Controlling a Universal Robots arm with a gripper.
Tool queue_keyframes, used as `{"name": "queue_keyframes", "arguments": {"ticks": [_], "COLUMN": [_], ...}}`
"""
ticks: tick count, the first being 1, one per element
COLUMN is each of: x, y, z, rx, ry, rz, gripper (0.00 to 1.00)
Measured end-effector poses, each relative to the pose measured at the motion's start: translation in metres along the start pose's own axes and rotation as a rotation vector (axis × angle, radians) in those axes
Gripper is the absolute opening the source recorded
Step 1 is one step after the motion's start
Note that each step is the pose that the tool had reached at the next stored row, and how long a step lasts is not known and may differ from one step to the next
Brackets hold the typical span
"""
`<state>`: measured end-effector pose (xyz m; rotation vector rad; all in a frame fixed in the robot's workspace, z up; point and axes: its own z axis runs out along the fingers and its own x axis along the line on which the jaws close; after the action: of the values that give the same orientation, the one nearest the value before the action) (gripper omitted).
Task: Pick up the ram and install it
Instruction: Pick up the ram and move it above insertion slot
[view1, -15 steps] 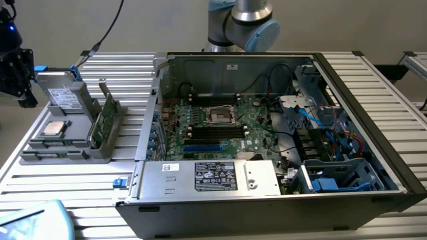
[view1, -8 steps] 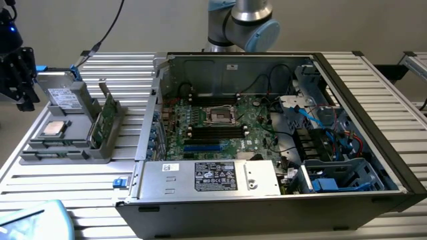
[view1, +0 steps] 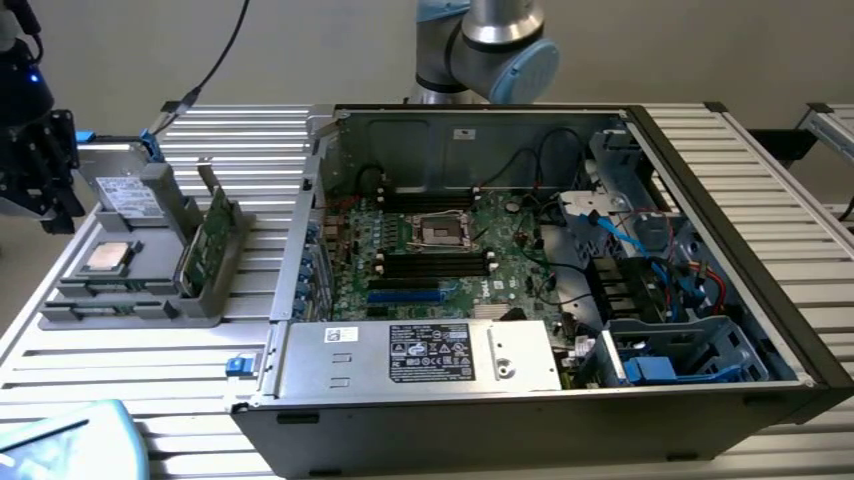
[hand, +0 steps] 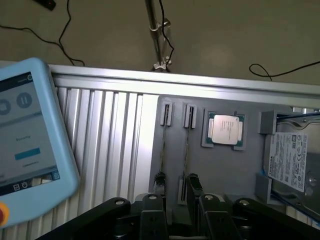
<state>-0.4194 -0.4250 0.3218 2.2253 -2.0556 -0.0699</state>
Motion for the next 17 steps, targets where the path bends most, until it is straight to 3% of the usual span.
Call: {"name": "queue_keyframes", "arguments": {"ticks": [17], "x": [0.003], "y": [-0.0016], "z": [0.031], "rx": [0.0002], "ry": [0.0007], "rz": [-0.006], "gripper": [0.31]}}
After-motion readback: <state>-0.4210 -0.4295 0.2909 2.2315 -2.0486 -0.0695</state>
